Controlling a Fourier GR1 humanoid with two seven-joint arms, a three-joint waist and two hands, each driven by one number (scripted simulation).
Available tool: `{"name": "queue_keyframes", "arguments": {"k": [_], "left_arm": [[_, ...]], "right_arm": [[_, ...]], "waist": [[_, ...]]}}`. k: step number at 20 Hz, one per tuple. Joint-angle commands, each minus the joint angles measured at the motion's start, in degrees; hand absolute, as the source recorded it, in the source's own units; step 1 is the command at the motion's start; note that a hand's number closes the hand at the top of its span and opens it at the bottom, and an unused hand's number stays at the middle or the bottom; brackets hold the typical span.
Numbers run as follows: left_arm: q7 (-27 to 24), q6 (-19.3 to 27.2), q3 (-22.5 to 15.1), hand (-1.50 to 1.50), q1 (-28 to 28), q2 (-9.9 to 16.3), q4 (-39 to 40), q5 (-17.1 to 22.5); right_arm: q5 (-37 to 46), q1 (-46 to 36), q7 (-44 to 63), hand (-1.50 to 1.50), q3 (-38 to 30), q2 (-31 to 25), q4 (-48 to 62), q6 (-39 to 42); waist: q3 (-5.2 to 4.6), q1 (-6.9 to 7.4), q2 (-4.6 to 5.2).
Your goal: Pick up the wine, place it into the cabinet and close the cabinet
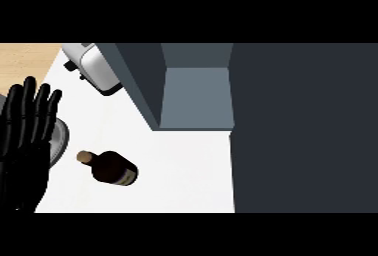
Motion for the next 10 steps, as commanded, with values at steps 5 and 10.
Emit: {"name": "queue_keyframes", "arguments": {"k": [5,10], "left_arm": [[2.22,-12.25,-1.78,-1.50,0.45,3.42,-3.89,14.79],[17.04,-11.38,-2.40,-1.50,5.01,2.17,-4.72,29.52]], "right_arm": [[-3.49,5.67,-0.02,-1.50,0.54,-0.66,-4.58,3.74],[-15.96,11.65,9.06,-1.50,7.17,-1.62,-7.47,12.07]], "waist": [[-0.49,-0.49,-0.11],[-0.46,-0.26,-0.36]]}}
